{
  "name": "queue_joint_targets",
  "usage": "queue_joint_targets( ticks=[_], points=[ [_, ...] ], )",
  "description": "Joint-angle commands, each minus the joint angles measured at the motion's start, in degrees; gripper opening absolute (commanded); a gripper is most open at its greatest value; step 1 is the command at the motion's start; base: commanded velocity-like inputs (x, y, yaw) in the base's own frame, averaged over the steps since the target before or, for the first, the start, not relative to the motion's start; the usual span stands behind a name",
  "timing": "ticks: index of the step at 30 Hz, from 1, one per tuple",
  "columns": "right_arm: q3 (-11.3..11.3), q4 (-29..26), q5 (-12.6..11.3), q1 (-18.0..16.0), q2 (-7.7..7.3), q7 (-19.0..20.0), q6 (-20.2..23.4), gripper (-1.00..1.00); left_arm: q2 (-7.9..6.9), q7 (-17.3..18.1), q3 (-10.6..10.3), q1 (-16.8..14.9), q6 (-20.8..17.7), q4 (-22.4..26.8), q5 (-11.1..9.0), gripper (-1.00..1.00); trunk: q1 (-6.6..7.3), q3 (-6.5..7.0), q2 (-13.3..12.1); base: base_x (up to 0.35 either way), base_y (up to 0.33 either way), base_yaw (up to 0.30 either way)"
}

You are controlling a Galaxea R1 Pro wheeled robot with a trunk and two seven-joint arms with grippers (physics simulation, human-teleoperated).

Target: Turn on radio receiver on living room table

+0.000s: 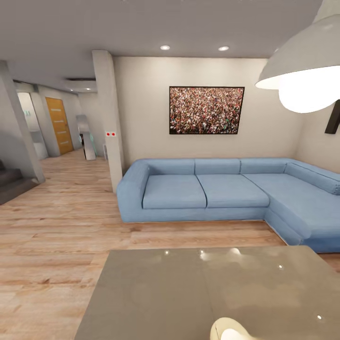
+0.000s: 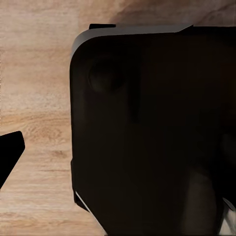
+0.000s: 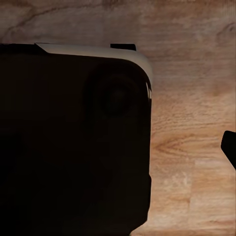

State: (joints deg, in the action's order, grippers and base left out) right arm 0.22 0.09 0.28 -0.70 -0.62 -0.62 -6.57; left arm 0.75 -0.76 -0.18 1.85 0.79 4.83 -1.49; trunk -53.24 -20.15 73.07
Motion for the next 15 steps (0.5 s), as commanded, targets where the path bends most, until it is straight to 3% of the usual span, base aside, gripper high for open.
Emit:
queue_joint_targets(
  ticks=[1,15],
  points=[
    [0.05,0.00,0.04,0.00,0.00,0.00,0.01,1.00,0.02,0.01,0.00,0.00,0.00,0.00,0.00,1.00,0.23,0.16,-0.42,0.000,0.000,0.000],
    [0.13,0.00,0.16,0.00,-0.25,0.09,0.06,1.00,0.02,-0.03,0.00,0.00,0.09,0.08,-0.01,1.00,0.45,-0.81,-0.82,0.000,0.000,0.000]
  ],
)
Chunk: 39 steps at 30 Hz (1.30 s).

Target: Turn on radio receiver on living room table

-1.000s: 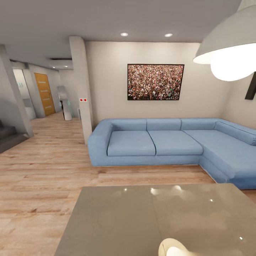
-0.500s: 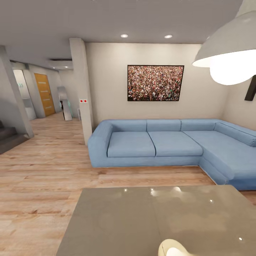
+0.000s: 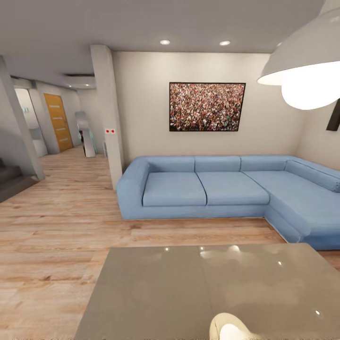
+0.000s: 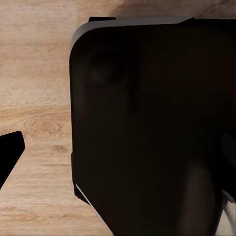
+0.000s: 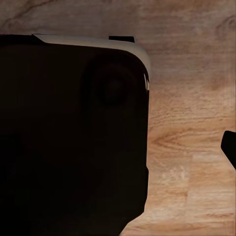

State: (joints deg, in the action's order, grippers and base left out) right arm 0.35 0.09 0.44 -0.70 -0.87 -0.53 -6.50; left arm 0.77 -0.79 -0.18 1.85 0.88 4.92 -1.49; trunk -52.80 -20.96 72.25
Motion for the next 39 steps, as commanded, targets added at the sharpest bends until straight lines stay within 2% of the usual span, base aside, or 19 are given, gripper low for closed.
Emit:
queue_joint_targets(
  ticks=[1,31,39],
  points=[
    [0.00,0.00,0.00,0.00,0.00,0.00,-0.02,1.00,0.02,0.00,0.02,0.00,0.00,0.00,0.00,1.00,0.00,-0.10,0.00,0.000,0.000,0.000],
    [-0.07,0.00,0.00,0.00,-0.01,0.00,-0.19,1.00,-0.02,0.09,0.00,0.00,0.14,-0.01,0.00,1.00,0.00,-2.87,0.00,0.000,0.000,0.000],
    [-0.09,0.00,0.00,0.00,-0.01,0.00,-0.22,1.00,-0.06,0.07,0.04,0.00,1.46,-0.07,0.00,1.00,0.00,-3.61,0.00,0.000,0.000,0.000]
  ],
)
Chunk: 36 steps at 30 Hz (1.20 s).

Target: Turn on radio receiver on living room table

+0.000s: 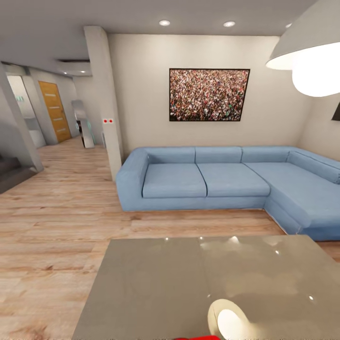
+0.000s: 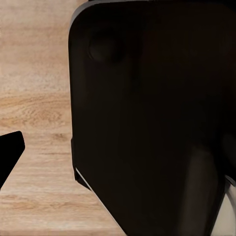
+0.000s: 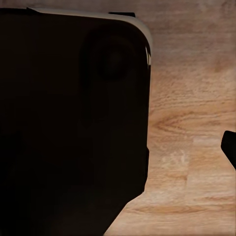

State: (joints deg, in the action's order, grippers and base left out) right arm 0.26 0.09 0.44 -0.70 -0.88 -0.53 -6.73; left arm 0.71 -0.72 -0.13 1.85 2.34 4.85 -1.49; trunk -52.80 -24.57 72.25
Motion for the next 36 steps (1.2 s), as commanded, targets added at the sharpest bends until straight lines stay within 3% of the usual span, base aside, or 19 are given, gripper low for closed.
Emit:
queue_joint_targets(
  ticks=[1,36],
  points=[
    [0.00,0.00,0.00,0.00,0.00,0.00,-0.01,1.00,0.00,0.00,-0.01,0.00,0.06,0.00,0.00,1.00,0.00,-0.10,0.00,0.000,0.000,0.000],
    [0.00,0.00,0.00,0.00,0.07,-0.04,-0.03,1.00,0.00,0.02,-0.04,0.00,0.34,-0.01,0.00,1.00,0.00,-3.33,0.00,0.000,0.000,0.000]
  ],
)
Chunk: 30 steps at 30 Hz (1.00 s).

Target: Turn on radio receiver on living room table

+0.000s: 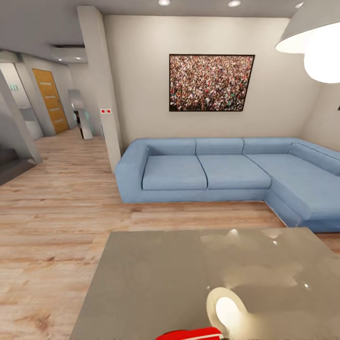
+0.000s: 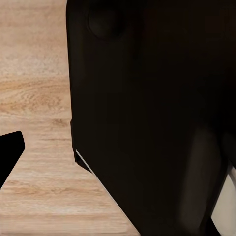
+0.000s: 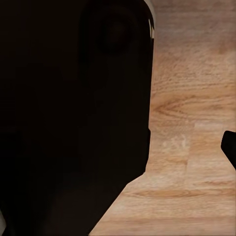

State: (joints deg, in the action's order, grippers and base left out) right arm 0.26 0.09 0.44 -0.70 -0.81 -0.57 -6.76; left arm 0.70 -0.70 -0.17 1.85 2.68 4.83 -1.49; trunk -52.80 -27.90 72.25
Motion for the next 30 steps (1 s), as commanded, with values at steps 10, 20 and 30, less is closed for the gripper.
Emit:
queue_joint_targets(
  ticks=[10,20,30],
  points=[
    [0.00,0.00,0.00,0.00,0.01,0.01,-0.01,1.00,0.00,0.00,0.01,0.00,0.04,0.00,0.00,1.00,0.00,-0.93,0.00,0.000,0.000,0.000],
    [0.00,0.00,0.00,0.00,0.00,0.00,-0.01,1.00,0.00,0.00,0.02,0.00,-0.02,0.00,0.00,1.00,0.00,-1.85,0.00,0.000,0.000,0.000],
    [0.00,0.00,0.00,0.00,-0.04,-0.01,-0.01,1.00,0.13,0.00,0.02,0.00,-0.01,0.00,0.07,1.00,0.00,-2.78,0.00,0.000,0.000,0.000]
  ],
)
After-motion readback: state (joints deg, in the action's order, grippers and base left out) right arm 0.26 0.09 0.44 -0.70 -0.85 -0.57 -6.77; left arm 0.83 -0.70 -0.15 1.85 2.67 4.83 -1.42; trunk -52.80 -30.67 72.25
